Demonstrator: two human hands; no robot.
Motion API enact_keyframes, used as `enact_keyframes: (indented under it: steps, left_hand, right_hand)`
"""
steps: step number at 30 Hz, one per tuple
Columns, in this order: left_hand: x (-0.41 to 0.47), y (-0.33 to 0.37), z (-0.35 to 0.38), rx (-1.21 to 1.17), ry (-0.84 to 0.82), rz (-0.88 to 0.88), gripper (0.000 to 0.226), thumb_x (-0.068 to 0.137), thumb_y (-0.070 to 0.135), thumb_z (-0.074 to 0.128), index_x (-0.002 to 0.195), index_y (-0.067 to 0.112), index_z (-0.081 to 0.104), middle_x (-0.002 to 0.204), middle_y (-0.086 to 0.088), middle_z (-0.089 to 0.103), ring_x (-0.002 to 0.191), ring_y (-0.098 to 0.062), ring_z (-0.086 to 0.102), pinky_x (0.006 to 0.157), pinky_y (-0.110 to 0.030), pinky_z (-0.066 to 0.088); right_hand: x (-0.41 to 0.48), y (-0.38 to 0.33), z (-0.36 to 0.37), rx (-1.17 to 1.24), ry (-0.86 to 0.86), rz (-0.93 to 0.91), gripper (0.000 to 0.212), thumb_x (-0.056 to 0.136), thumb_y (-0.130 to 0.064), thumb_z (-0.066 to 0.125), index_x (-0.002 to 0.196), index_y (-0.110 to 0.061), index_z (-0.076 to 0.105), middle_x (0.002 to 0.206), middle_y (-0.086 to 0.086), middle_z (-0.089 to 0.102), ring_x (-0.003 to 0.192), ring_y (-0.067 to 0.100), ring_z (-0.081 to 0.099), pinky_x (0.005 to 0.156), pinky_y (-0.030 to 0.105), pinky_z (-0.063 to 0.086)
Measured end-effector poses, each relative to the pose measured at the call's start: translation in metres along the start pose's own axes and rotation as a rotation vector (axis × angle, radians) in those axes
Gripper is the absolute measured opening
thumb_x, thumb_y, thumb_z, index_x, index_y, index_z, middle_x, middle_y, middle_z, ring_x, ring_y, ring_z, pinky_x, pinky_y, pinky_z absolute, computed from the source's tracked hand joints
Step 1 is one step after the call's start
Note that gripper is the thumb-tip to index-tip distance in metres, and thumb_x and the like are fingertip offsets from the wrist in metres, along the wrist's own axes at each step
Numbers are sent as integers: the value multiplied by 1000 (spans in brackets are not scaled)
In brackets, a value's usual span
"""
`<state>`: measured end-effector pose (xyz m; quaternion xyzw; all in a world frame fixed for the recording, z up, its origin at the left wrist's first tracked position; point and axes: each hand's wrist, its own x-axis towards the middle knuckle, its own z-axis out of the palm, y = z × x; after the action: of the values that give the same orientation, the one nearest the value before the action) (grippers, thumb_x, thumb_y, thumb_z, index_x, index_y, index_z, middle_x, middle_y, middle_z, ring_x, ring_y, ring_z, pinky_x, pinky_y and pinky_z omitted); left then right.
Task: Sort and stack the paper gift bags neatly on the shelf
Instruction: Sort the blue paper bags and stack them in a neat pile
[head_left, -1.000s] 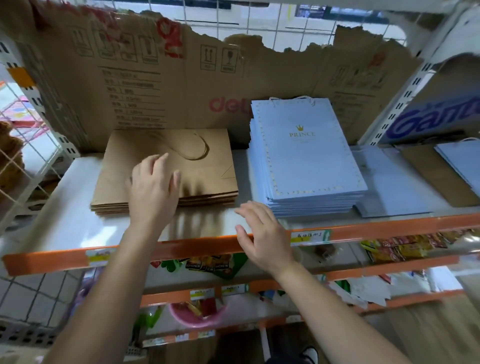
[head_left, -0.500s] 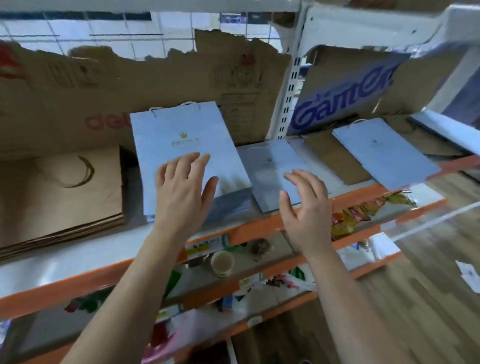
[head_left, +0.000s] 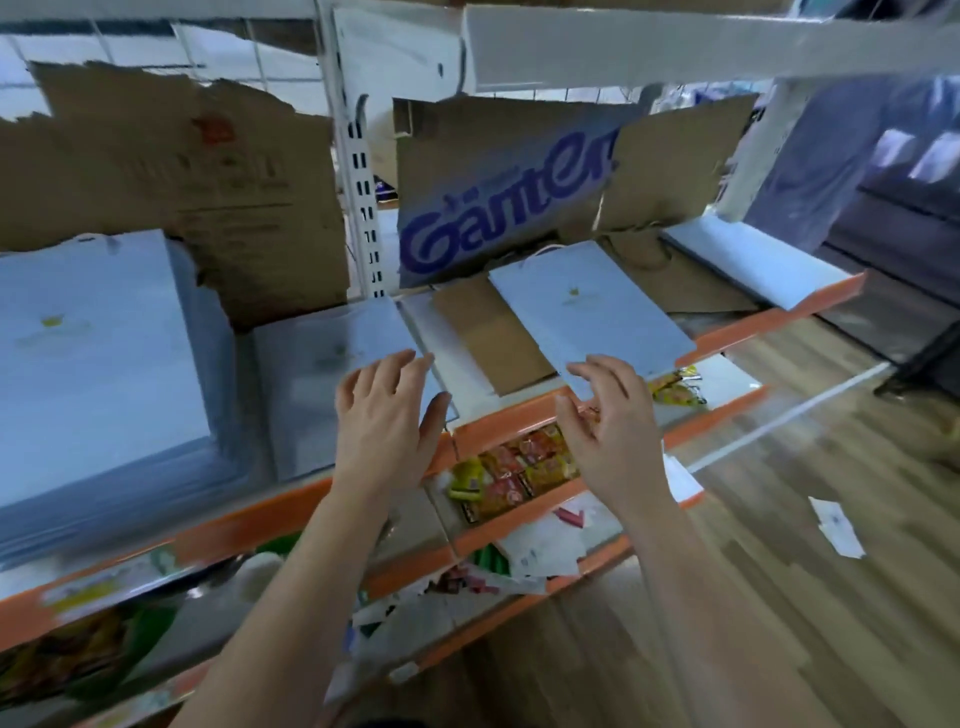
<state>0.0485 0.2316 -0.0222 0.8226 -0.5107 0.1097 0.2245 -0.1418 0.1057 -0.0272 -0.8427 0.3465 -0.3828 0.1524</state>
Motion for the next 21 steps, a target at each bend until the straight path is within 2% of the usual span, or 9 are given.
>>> enact_keyframes:
  steps: [4, 7, 11, 14, 17, 21]
  left_hand:
    - [14, 15, 26, 19, -67, -21, 54, 93, 49, 31, 127, 16, 57, 127, -7, 59, 117, -30, 53, 98, -48, 37]
    - [28, 22, 47, 0, -73, -28, 53, 93, 49, 33, 126, 17, 58, 126, -6, 60, 115, -29, 54, 96, -47, 38]
    - [54, 32, 73, -54, -79, -47, 49, 95, 47, 35, 124, 15, 59, 128, -5, 58, 117, -29, 52, 97, -46, 36]
    - [79, 38, 93, -70, -85, -57, 51, 93, 47, 31, 114, 12, 61, 124, -9, 60, 112, -34, 55, 93, -47, 39]
    - [102, 40, 107, -71, -96, -75, 49, 93, 47, 32, 114, 13, 60, 122, -10, 61, 111, -34, 55, 94, -47, 40]
    - [127, 38, 116, -71, -107, -87, 52, 93, 49, 30, 118, 13, 59, 124, -9, 60, 114, -33, 54, 97, -48, 38]
  right_hand:
    - [13, 32, 2, 3, -30, 29, 34, 92, -34, 55, 116, -11, 62, 122, 7, 55, 117, 22, 50, 100, 43, 43]
    - [26, 56, 7, -32, -67, 80, 35, 91, -33, 60, 117, -10, 62, 123, 7, 55, 116, 23, 50, 98, 41, 44]
    - [56, 89, 10, -108, -195, 191, 43, 91, -37, 62, 124, -10, 60, 132, 7, 50, 124, 26, 44, 100, 37, 38]
    - [91, 118, 14, -211, -338, 230, 55, 90, -43, 62, 131, -7, 54, 140, 9, 44, 130, 27, 37, 103, 37, 34]
    - [125, 144, 23, -306, -465, 290, 68, 87, -53, 60, 134, -4, 48, 148, 15, 35, 137, 32, 29, 107, 44, 34]
    - [160, 169, 33, -344, -543, 427, 101, 68, -76, 62, 139, -10, 36, 150, 13, 27, 138, 35, 27, 107, 54, 33]
